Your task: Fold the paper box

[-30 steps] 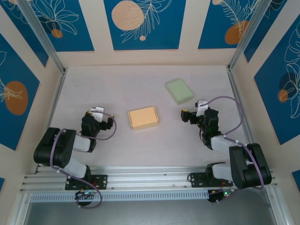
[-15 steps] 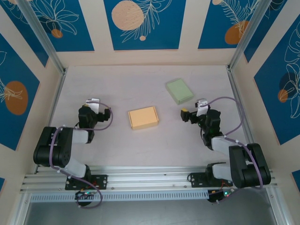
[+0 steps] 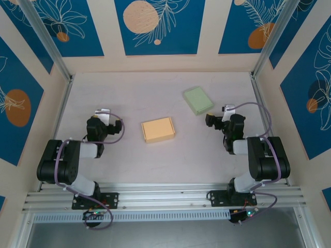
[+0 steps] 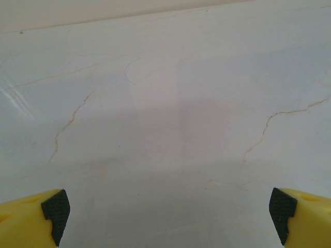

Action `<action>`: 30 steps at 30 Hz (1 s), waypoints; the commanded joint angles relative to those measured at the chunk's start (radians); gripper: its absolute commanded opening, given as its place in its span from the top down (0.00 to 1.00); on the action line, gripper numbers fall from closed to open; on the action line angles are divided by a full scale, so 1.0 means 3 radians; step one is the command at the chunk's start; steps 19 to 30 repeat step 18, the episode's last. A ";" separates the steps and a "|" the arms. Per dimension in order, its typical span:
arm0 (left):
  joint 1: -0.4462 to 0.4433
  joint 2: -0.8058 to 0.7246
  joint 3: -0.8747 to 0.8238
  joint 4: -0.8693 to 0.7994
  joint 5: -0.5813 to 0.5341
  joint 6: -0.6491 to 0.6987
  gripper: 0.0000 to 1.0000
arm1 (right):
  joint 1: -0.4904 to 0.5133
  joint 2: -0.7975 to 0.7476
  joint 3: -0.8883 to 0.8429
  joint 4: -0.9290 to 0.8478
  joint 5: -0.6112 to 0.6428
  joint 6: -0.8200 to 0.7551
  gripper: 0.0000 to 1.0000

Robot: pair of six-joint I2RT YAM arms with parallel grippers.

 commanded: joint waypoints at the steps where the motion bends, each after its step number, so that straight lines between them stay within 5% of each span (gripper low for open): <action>1: 0.0035 0.0009 0.0018 -0.0006 0.0071 -0.0034 0.00 | 0.0042 -0.0017 0.0023 -0.0059 0.0196 0.0028 0.01; 30: 0.0035 0.0007 0.0014 -0.0004 0.0071 -0.0036 0.00 | 0.0043 -0.0022 0.0024 -0.0072 0.0190 0.0031 0.01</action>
